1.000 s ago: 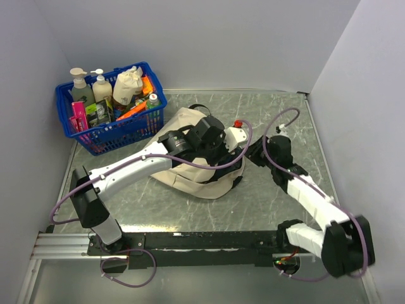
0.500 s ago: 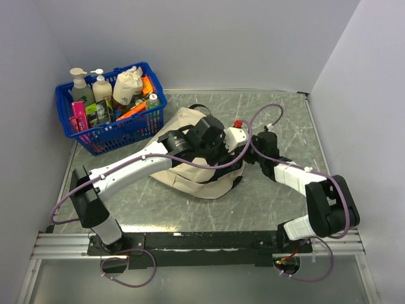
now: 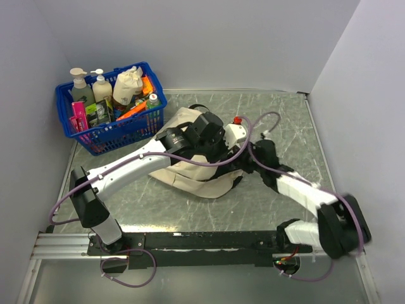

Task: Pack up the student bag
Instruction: Place the stationery in the student bag, then zip the student bag at the center of the board.

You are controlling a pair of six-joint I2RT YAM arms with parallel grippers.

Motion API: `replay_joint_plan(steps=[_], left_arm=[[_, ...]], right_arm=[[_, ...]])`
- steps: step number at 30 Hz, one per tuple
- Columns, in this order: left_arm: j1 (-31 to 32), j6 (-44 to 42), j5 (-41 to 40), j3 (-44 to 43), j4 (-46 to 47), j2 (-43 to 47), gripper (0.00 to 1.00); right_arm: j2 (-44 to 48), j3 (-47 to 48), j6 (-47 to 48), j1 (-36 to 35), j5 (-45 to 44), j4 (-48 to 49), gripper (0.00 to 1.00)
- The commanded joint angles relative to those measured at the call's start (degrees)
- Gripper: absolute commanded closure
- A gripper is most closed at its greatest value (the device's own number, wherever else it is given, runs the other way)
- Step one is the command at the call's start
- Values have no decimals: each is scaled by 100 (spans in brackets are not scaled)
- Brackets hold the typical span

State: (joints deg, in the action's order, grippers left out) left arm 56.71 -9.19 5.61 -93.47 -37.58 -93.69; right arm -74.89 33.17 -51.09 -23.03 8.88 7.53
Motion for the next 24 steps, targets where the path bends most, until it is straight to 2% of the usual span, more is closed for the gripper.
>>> replay_joint_plan(steps=[1,5,8,12,15,19,21,24], left_arm=[[-10,128,397,-163,392,123,76],[-299,295,529,-49,383,211,49],[-493,260,556,57,322,246,43],[-819,-38,1170,320,-116,360,43],[-1003,-346,1486,908,-162,544,45],[-1276,-644,1733,1331,-232,606,45],[-1399,-733,1777,1629,-119,667,46],[-1575,-917,2180,1894,-82,826,49]], right_arm=[[1440,-231,379,220,-431,-462,48],[2459,-993,705,193,-135,-156,53],[2829,-1539,802,-43,8,161,60],[3165,-1831,1039,-632,-221,47,65],[3454,-1797,1347,-1124,-387,-207,65],[4201,-1822,1864,-1660,-765,-665,56],[4614,-1910,2154,-1914,-731,-578,55],[4861,-2016,3084,-2257,-871,-289,52]])
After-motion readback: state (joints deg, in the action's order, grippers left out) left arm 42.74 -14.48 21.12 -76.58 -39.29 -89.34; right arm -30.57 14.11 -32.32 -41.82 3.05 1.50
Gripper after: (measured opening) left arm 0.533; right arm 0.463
